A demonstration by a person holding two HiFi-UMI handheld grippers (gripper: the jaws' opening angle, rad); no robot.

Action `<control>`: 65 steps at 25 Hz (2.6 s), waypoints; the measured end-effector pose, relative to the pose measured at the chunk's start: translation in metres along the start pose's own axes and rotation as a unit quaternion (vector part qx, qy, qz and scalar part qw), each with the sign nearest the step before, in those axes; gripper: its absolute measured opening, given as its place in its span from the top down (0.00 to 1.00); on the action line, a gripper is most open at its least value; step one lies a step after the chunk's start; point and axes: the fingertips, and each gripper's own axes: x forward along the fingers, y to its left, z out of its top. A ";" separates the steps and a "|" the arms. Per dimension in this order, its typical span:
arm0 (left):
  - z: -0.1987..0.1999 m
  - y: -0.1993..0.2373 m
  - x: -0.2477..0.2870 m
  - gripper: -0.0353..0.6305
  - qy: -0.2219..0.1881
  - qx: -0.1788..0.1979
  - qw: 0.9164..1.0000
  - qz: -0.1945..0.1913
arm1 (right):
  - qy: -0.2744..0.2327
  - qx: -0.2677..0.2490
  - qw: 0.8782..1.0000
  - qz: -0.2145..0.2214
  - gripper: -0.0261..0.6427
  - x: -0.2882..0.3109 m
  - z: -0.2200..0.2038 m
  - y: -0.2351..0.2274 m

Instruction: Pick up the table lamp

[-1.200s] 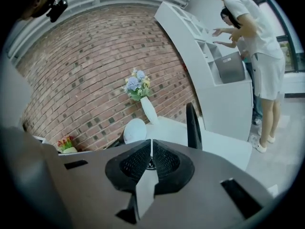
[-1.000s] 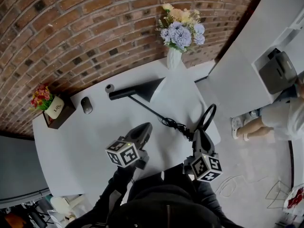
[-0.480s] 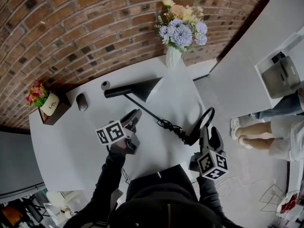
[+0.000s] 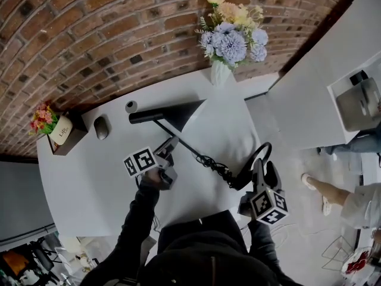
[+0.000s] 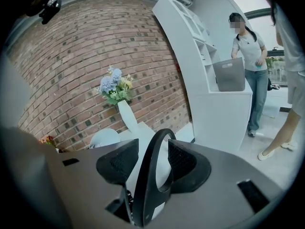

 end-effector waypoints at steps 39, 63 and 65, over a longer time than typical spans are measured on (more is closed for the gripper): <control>0.021 0.024 0.032 0.86 -0.034 -0.114 0.992 -0.029 | 0.067 0.016 0.998 0.000 0.89 0.038 -0.015 0.000; 0.049 -0.019 -0.001 0.87 -0.080 -0.082 0.991 -0.071 | 0.001 -0.009 0.999 0.036 0.92 0.027 0.027 0.025; 0.052 -0.025 -0.006 0.87 -0.085 -0.081 0.990 -0.078 | -0.008 -0.022 0.999 0.043 0.92 0.026 0.036 0.029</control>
